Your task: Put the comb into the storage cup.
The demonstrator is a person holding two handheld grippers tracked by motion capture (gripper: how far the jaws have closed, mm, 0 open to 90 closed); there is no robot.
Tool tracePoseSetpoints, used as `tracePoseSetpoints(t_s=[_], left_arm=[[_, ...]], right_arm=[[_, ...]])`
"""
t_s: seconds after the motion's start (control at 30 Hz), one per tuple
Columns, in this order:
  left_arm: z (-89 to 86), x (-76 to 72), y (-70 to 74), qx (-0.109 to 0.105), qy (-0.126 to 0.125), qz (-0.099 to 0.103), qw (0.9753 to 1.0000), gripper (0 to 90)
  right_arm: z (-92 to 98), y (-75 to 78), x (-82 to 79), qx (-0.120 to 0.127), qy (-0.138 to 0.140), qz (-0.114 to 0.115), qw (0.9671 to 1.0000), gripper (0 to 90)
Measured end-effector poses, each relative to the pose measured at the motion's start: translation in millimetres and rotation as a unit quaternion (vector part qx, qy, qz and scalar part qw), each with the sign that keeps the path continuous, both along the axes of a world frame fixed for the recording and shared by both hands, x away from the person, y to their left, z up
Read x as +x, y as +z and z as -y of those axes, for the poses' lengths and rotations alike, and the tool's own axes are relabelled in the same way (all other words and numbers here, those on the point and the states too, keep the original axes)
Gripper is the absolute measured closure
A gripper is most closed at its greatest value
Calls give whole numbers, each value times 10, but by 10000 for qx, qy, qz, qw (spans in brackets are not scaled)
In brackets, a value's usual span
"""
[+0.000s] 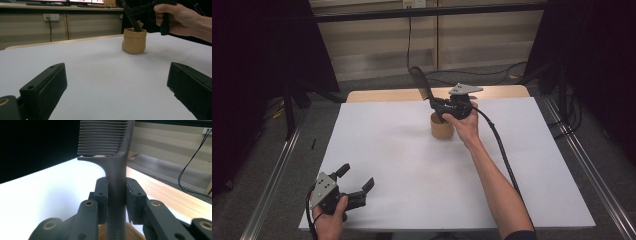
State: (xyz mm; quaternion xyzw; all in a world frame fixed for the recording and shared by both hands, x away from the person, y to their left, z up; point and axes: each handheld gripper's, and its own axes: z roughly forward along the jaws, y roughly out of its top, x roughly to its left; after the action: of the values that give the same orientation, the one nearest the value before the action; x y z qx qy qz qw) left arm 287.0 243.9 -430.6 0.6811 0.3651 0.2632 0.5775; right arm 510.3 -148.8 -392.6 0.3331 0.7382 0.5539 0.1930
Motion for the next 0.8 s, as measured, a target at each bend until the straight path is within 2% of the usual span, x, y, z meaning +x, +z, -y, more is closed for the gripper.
tracePoseSetpoints(t_s=[0.43, 0.67, 0.8], left_arm=[[-7, 0, -4, 7, 2, -13, 10000, 28], [5, 0, -6, -20, 13, -16, 10000, 28], [8, -2, -5, -5, -8, -14, 10000, 28]], right_arm=[[-50, -133, -7, -159, 26, -136, 9998, 732], [-30, -189, -48, -154, -151, -158, 9996, 732], [-8, -216, -66, -164, -160, -155, 9996, 732]])
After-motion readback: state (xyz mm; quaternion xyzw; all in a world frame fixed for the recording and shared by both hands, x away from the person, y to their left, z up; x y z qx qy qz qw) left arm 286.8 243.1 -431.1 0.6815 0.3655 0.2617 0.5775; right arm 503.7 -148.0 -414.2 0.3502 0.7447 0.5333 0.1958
